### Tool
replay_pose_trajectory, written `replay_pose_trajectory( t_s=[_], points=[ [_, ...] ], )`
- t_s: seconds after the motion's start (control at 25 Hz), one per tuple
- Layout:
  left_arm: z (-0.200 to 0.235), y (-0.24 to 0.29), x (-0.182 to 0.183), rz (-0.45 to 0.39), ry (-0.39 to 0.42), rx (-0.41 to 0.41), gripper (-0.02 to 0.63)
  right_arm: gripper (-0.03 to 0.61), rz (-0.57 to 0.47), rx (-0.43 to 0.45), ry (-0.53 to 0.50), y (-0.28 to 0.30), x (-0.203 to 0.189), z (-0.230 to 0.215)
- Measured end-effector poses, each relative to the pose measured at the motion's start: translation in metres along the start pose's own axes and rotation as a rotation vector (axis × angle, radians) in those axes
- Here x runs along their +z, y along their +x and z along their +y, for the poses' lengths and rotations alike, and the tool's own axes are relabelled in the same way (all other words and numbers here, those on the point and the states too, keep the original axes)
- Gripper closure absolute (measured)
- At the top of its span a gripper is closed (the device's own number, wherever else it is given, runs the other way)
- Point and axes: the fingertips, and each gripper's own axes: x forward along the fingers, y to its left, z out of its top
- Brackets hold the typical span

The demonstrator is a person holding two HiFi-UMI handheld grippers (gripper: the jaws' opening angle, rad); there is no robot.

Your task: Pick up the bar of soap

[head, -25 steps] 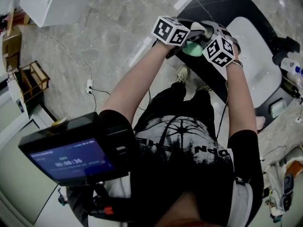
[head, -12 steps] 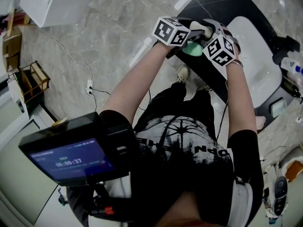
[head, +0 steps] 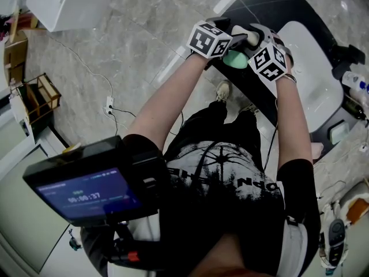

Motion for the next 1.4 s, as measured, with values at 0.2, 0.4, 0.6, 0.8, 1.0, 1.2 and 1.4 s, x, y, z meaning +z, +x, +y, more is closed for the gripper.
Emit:
replay_pose_trajectory(
  t_s=[0.2, 0.4, 0.6, 0.8, 1.0, 1.2, 1.4],
  points=[
    [0.001, -0.003, 0.003, -0.020, 0.008, -0.001, 0.290, 0.304, 0.020, -0.006, -0.008, -0.001, -0.006, -0.002],
    [-0.002, -0.005, 0.009, -0.058, 0.016, -0.010, 0.291, 0.304, 0.002, -0.046, 0.064, -0.015, -0.011, -0.011],
    [-0.019, -0.023, 0.021, -0.127, 0.058, -0.020, 0.293, 0.305, -0.069, -0.102, 0.149, -0.047, -0.005, -0.014],
    [-0.049, -0.042, 0.037, -0.209, 0.107, -0.068, 0.411, 0.461, -0.102, -0.189, 0.217, -0.085, -0.003, -0.016],
    [-0.079, -0.061, 0.052, -0.322, 0.136, -0.129, 0.542, 0.542, -0.131, -0.291, 0.254, -0.125, -0.003, -0.013],
    [-0.125, -0.076, 0.064, -0.370, 0.197, -0.182, 0.600, 0.561, -0.168, -0.398, 0.323, -0.188, -0.010, -0.002],
    [-0.157, -0.074, 0.081, -0.406, 0.251, -0.242, 0.601, 0.563, -0.199, -0.480, 0.402, -0.233, -0.030, 0.003]
  ],
)
